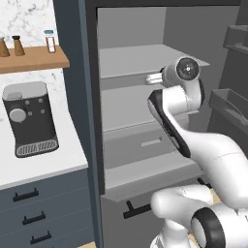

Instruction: Place one avocado and one chicken drumstick in each tupperware on the nearby counter, to pack two identical lunches.

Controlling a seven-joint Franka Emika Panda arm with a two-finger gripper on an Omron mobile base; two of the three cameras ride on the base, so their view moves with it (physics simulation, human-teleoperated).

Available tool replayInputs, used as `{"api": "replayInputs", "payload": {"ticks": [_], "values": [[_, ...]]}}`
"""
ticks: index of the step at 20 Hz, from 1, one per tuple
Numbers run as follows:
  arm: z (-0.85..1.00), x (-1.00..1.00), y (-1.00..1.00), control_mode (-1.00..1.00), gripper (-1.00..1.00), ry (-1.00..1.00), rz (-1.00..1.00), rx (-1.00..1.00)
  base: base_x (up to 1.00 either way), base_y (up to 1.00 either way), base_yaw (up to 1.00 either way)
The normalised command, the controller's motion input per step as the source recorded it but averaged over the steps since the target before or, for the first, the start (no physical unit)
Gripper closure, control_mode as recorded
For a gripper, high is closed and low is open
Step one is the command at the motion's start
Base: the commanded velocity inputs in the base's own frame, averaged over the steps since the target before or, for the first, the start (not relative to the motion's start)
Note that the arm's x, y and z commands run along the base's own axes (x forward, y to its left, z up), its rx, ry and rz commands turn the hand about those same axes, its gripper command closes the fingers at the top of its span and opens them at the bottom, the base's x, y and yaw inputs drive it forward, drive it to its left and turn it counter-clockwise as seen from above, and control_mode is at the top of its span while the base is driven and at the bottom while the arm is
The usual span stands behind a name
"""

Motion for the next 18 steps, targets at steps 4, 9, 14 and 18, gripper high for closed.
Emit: {"api": "replayInputs", "payload": {"ticks": [4, 9, 14, 18], "values": [[-1.0, -1.0, 0.0, -1.0, 1.0, 0.08, 0.19, 0.24, 0.0, 0.0, 0.0], [-0.85, -1.0, 0.13, -1.0, 1.0, 0.15, 0.27, 0.14, 0.0, 0.0, 0.0], [-0.36, -1.0, 0.18, -1.0, 1.0, 0.05, 0.22, -0.05, 0.0, 0.0, 0.0], [-0.04, -0.25, 0.01, 1.0, 1.0, 0.0, 0.06, -0.01, -0.75, 0.23, 0.14]]}}
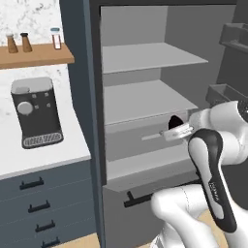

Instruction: Place one avocado and one chicken drumstick in each tupperware on the nearby counter, to pack two identical lunches.

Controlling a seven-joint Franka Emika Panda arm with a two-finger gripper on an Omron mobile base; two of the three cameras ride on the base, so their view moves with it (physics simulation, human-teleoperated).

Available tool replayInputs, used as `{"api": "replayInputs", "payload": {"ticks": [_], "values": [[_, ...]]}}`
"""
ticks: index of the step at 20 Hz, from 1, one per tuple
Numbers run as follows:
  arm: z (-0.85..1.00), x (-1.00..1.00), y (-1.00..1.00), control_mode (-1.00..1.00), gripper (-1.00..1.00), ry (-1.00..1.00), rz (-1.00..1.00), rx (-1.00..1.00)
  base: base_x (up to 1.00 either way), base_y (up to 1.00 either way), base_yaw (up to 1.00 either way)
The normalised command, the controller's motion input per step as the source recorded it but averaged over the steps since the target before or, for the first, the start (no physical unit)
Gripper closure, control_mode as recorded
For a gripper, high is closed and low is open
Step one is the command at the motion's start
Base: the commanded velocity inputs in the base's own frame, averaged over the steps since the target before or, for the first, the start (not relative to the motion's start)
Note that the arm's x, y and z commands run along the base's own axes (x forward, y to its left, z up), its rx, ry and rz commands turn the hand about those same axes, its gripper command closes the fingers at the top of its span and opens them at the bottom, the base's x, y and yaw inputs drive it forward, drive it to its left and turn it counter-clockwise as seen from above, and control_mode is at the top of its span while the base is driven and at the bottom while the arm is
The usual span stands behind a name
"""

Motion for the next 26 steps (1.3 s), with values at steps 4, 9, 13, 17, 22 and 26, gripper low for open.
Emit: {"api": "replayInputs", "payload": {"ticks": [4, 9, 13, 17, 22, 26], "values": [[0.0, 0.0, 0.0, 1.0, 1.0, 0.0, 0.0, 0.0, -0.96, 0.85, 0.19], [0.0, 0.0, 0.0, 1.0, 1.0, 0.0, 0.0, 0.0, 0.01, 1.0, 0.03], [0.0, 0.0, 0.0, 1.0, 1.0, 0.0, 0.0, 0.0, 0.37, 1.0, 0.0], [0.0, 0.0, 0.0, 1.0, 1.0, 0.0, 0.0, 0.0, 0.48, 1.0, 0.0], [0.0, 0.0, 0.0, 1.0, 1.0, 0.0, 0.0, 0.0, 0.51, 1.0, 0.0], [0.0, 0.0, 0.0, 1.0, 1.0, 0.0, 0.0, 0.0, 0.23, 1.0, 0.0]]}}
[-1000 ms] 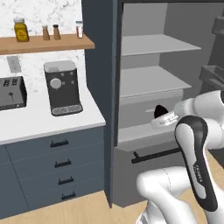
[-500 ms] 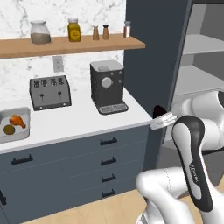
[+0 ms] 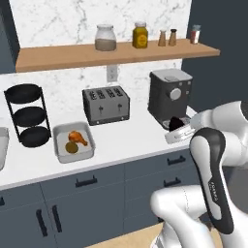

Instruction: Place one avocado and one chicken drumstick in each tupperware on the nearby counter, to pack two identical lunches.

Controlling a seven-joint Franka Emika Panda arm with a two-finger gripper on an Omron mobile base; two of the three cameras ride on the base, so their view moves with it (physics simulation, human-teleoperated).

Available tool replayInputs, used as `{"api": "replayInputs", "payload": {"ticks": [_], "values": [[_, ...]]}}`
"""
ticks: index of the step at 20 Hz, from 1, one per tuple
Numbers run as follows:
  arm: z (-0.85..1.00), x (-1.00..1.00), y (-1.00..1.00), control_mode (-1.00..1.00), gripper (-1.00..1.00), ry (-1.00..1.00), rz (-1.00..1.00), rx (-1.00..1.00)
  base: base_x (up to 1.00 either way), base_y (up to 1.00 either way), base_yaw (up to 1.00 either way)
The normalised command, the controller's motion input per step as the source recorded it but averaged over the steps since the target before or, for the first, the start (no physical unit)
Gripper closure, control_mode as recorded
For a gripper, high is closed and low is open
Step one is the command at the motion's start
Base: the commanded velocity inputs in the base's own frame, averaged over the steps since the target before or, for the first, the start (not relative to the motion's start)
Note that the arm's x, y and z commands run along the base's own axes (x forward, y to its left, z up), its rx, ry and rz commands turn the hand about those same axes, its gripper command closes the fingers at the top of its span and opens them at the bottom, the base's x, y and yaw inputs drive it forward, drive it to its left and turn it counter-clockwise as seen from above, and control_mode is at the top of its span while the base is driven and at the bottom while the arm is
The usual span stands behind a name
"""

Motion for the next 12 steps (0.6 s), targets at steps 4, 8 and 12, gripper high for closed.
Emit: {"api": "replayInputs", "payload": {"ticks": [4, 8, 12], "values": [[0.0, 0.0, 0.0, 1.0, 1.0, 0.0, 0.0, 0.0, 0.04, 1.0, 0.0], [0.0, 0.0, 0.0, 1.0, 1.0, 0.0, 0.0, 0.0, 0.09, 1.0, 0.0], [0.0, 0.0, 0.0, 1.0, 1.0, 0.0, 0.0, 0.0, 0.59, 1.0, 0.0]]}}
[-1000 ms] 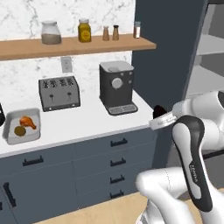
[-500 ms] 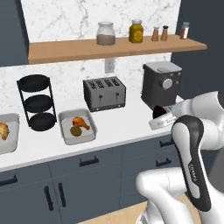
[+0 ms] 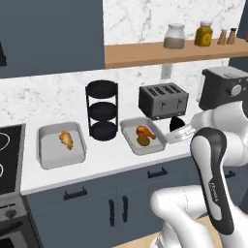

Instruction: Place one avocado and one chicken drumstick in each tupperware on the nearby counter, to pack two identical lunches.

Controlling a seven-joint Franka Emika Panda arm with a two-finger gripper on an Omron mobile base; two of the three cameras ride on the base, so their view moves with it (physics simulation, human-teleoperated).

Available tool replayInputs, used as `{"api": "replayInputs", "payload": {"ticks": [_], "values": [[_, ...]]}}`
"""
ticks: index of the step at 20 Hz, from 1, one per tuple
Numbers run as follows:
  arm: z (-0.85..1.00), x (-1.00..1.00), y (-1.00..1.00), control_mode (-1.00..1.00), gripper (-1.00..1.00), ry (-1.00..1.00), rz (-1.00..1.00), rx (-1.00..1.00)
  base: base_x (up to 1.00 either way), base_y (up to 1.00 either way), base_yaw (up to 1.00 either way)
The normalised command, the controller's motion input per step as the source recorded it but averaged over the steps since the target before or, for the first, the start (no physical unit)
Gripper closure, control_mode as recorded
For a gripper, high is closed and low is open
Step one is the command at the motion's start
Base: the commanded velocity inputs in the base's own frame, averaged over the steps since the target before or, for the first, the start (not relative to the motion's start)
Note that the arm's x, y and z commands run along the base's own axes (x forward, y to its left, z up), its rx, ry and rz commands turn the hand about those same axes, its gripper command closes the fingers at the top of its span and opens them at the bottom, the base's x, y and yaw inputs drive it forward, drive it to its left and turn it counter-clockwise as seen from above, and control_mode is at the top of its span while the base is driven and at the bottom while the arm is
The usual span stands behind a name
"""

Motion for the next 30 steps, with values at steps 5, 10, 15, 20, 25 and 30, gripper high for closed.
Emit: {"api": "replayInputs", "payload": {"ticks": [5, 10, 15, 20, 25, 30], "values": [[0.0, 0.0, 0.0, 1.0, 1.0, 0.0, 0.0, 0.0, 0.97, 1.0, 0.0], [0.0, 0.0, 0.0, 1.0, 1.0, 0.0, 0.0, 0.0, 0.73, 1.0, 0.0], [0.0, 0.0, 0.0, 1.0, 1.0, 0.0, 0.0, 0.0, 0.63, 1.0, 0.0], [-1.0, 0.55, 1.0, -1.0, 1.0, 0.27, 0.0, -0.28, 0.0, 0.0, 0.0], [-0.89, 0.26, 0.98, -1.0, 1.0, 0.23, 0.09, -0.17, 0.0, 0.0, 0.0], [-0.7, 0.22, 1.0, -1.0, 1.0, 0.17, 0.12, -0.04, 0.0, 0.0, 0.0]]}}
